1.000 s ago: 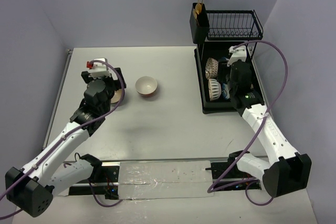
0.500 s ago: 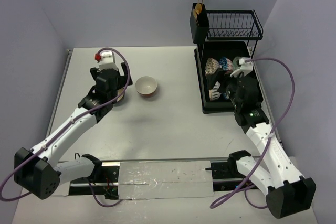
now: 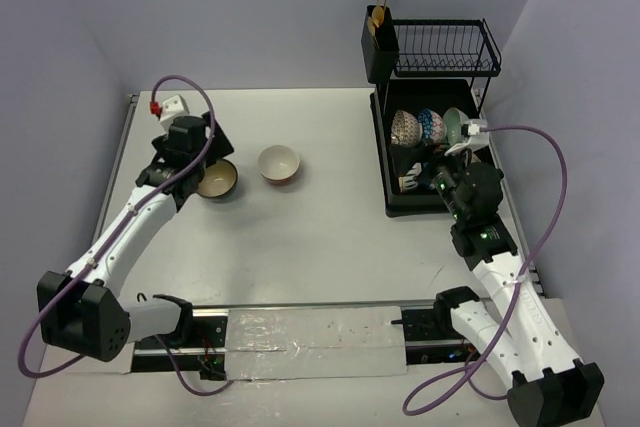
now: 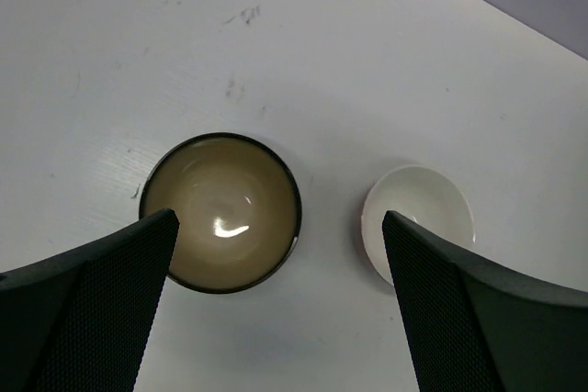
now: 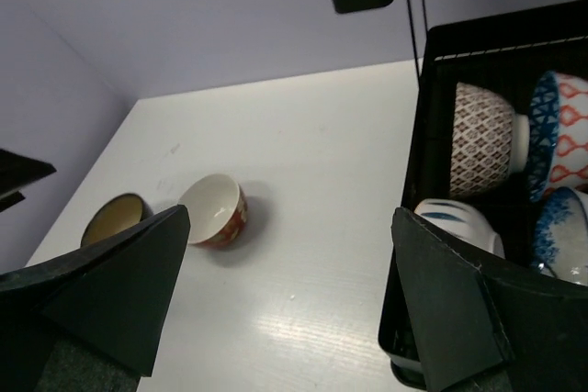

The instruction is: Load the bowls into the dish rack

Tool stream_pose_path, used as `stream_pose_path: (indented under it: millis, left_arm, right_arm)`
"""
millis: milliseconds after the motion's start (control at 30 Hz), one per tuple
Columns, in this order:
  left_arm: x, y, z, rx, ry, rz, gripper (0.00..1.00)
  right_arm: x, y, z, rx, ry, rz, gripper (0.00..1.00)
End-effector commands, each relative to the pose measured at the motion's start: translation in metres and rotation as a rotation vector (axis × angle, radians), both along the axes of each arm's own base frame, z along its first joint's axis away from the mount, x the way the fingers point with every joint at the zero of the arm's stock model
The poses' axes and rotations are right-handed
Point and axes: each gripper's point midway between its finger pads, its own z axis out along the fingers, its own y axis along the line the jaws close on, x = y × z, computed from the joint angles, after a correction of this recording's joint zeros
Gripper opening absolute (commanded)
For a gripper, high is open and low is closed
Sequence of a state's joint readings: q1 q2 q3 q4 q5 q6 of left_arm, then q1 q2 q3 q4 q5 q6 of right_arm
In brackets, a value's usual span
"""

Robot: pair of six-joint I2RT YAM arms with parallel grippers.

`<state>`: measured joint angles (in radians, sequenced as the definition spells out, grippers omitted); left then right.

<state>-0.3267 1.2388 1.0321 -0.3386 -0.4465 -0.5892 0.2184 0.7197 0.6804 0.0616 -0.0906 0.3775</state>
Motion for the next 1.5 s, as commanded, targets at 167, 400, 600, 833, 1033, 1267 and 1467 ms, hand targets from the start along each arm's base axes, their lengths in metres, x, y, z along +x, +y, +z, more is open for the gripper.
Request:
stream_pose_path:
  millis: [167,400,600,833,1033,1267,1467]
  left_arm:
    - [-0.019,0.048,-0.068,-0.175,0.189,0.177,0.99]
    - [-0.021,0.069,-0.113,-0.26,0.311,0.224,0.95]
    - [-0.019,0.077,-0.141,-0.273,0.383,0.257,0.8]
    - [-0.013,0.076,-0.16,-0.294,0.425,0.261,0.57]
    - [-0.002,0.077,-0.151,-0.292,0.39,0.255,0.23]
    - [-0.001,0.079,-0.13,-0.244,0.358,0.225,0.0]
    - [0.008,0.073,-0.046,-0.128,0.145,0.135,0.0]
  right_arm:
    - [-0.006,0.026,-0.002,0.018,-0.01,0.145,0.97]
    - [-0.01,0.029,-0.002,0.015,-0.021,0.167,0.96]
    - [-0.012,0.031,-0.003,0.007,-0.02,0.182,0.96]
    - [-0.012,0.032,-0.009,0.001,-0.01,0.183,0.96]
    - [-0.012,0.033,-0.01,-0.004,-0.012,0.189,0.96]
    - [-0.012,0.039,-0.01,-0.01,-0.003,0.223,0.95]
    - [-0.013,0.048,-0.009,-0.035,0.018,0.257,0.92]
